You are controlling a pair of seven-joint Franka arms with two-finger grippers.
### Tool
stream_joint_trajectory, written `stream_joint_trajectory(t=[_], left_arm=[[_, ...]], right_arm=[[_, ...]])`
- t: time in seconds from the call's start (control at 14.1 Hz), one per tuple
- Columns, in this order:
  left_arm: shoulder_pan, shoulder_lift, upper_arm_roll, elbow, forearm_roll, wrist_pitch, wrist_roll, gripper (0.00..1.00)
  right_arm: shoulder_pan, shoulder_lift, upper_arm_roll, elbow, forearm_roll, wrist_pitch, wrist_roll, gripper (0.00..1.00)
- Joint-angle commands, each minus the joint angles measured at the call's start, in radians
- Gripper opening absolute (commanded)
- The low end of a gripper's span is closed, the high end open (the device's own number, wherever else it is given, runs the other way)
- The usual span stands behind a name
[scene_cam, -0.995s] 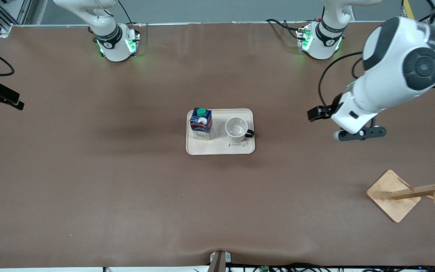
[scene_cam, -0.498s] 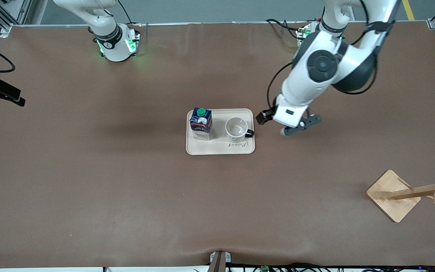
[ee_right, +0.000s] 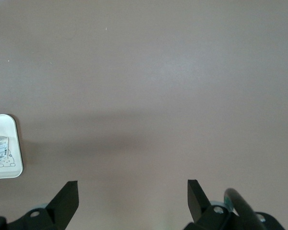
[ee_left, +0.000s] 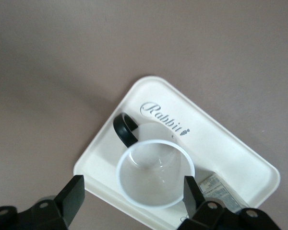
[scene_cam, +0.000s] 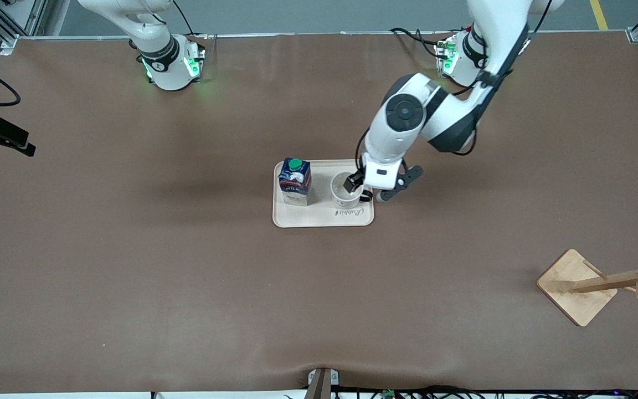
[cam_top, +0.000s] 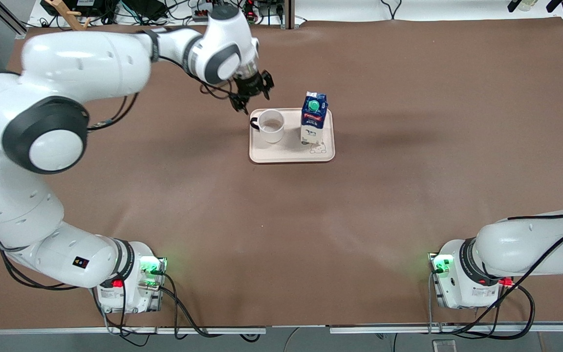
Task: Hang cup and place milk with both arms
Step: 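Lower the left gripper and grasp the white mug by its rim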
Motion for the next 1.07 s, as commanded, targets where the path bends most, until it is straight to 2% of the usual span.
stream_joint_trajectory(t=[0.0, 0.21, 0.43, 0.5, 0.57, 0.64, 1.0], left_arm=[[-0.043, 0.064, 0.004, 0.012, 0.057, 0.055, -0.128, 0.85], [-0.045, 0.119, 0.004, 0.011, 0.102, 0.075, -0.178, 0.78], [-0.045, 0.15, 0.004, 0.02, 0.113, 0.081, -0.238, 0.67], [-0.045, 0.153, 0.004, 0.02, 0.113, 0.094, -0.242, 0.54], [-0.045, 0.162, 0.003, 0.023, 0.113, 0.098, -0.242, 0.3], [-0.045, 0.164, 0.004, 0.029, 0.113, 0.098, -0.242, 0.01], [-0.032, 0.152, 0.004, 0.029, 0.113, 0.089, -0.265, 0.0]], right_arm=[[-0.022, 0.008, 0.012, 0.017, 0.001, 0.007, -0.008, 1.0], [-0.027, 0.023, 0.011, 0.017, 0.001, 0.016, -0.006, 1.0], [-0.027, 0.028, 0.011, 0.019, -0.002, 0.035, -0.011, 1.0], [-0.025, 0.028, 0.011, 0.019, -0.008, 0.035, -0.008, 1.0], [-0.024, 0.028, 0.011, 0.03, -0.01, 0.035, -0.011, 1.0], [-0.022, 0.028, 0.011, 0.036, -0.01, 0.035, -0.009, 1.0], [-0.024, 0.042, 0.012, 0.033, -0.001, 0.033, 0.0, 1.0]])
